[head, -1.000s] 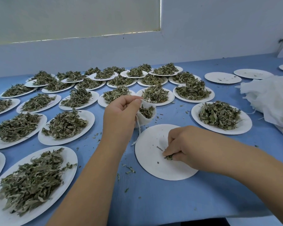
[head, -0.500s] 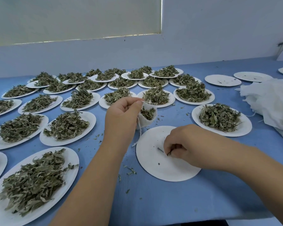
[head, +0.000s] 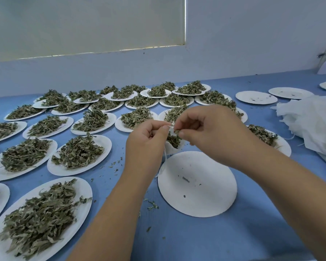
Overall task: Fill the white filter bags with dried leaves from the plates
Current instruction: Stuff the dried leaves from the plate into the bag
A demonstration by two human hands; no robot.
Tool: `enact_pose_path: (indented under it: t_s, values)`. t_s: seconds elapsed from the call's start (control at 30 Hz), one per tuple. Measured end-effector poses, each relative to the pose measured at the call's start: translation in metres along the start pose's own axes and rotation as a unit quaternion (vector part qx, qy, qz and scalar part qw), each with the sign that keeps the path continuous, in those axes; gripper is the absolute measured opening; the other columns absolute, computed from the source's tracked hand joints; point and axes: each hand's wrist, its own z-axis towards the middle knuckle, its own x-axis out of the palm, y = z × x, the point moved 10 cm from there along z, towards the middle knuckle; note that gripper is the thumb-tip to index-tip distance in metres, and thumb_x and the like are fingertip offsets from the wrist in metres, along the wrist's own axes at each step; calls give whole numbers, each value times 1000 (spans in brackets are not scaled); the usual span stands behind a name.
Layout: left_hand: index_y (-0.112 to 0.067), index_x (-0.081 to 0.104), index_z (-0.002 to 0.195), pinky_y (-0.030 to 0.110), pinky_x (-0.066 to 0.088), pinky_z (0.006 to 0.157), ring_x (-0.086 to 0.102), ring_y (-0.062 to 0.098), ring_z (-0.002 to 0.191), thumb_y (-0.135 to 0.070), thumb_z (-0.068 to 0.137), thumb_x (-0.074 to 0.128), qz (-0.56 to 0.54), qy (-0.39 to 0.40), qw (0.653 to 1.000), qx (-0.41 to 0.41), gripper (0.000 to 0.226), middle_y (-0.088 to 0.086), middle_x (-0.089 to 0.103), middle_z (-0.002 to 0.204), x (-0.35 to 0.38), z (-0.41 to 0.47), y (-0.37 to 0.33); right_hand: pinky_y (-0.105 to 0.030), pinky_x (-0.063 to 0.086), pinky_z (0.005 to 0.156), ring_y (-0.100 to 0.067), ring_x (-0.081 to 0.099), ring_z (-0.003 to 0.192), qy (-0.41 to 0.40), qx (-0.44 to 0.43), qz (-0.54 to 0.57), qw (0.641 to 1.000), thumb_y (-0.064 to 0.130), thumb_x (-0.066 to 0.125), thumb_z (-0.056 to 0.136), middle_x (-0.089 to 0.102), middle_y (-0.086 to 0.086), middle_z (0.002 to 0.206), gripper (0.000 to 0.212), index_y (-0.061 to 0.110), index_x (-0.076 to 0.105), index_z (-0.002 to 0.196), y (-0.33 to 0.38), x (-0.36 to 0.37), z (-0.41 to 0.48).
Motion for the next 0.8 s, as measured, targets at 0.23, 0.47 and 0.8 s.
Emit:
enact_pose_path:
  t_s: [0.23,0.47,0.8]
  values:
    - [-24,71,80,12,34,43,40,0,43,-12,92,59,-16,1,1000,-8,20,-17,51,48,-2,1,2,-21,47,75,-8,57,80,5,18,-100,995,11,61,90,60,9,82,15,23,69,95,8,20,9]
    - [-20,70,83,11,39,44,48,-1,43,-10,92,59,-14,-1,1000,-26,17,-15,58,52,2,1,6,-35,52,79,-13,61,85,-7,48,-118,992,15,66,85,66,6,85,9,23,68,90,-2,21,10]
    - [-24,68,82,10,44,52,55,-4,54,-10,92,58,-3,2,1000,-17,20,-15,62,59,2,0,4,-32,54,78,-8,64,81,-25,44,-60,997,10,69,80,67,9,83,18,27,66,87,-1,13,9]
